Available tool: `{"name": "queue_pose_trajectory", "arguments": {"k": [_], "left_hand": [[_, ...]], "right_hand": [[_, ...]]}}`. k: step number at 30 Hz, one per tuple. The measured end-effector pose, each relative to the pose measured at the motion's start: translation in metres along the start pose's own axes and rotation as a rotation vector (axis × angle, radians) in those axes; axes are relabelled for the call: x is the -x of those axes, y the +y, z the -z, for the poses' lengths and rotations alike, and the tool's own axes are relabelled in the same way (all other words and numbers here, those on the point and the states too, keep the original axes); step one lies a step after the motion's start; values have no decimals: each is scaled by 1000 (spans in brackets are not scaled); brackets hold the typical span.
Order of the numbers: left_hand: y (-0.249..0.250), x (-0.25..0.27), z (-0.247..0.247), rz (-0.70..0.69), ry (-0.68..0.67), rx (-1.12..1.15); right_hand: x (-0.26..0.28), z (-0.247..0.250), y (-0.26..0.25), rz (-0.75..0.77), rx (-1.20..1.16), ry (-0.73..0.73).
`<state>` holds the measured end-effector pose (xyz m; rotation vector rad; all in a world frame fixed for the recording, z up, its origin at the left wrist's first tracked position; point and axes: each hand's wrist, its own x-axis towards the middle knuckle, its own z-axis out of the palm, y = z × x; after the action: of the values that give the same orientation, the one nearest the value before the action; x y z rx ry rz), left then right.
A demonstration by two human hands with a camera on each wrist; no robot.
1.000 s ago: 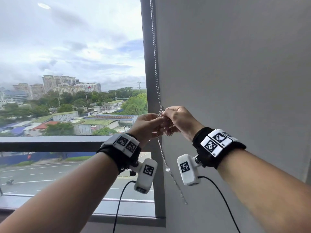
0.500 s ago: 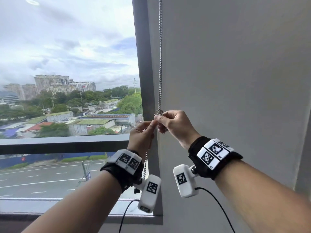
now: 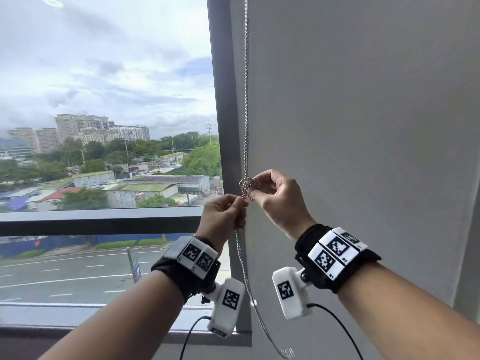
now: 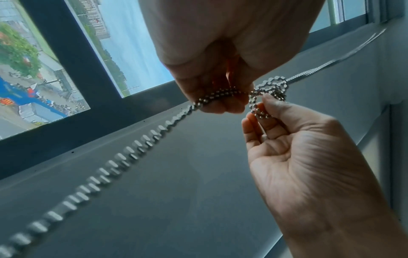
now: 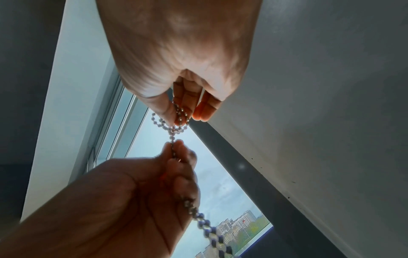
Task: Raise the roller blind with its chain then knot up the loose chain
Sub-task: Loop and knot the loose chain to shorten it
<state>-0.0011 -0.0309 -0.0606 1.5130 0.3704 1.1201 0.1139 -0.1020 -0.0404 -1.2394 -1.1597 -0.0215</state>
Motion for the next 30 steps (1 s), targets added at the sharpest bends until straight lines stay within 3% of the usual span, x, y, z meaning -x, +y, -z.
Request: {"name": "queue_pose_trajectory", "arguments": {"k": [7, 12, 19, 25, 30], "left_hand": [[4, 1, 0, 27, 30, 30], [-1, 2, 1, -22, 20, 25], [5, 7, -9, -27, 30, 71], [4, 14, -11, -58, 34, 45], [0, 17, -9, -16, 11, 42]], "right_hand": [[7, 2, 0, 12, -60, -18], [8, 4, -3, -78, -87, -63], [-1, -3, -11, -42, 26, -57], [-2, -6, -18, -183, -161, -31], [-10, -3, -24, -176, -180, -67]]}}
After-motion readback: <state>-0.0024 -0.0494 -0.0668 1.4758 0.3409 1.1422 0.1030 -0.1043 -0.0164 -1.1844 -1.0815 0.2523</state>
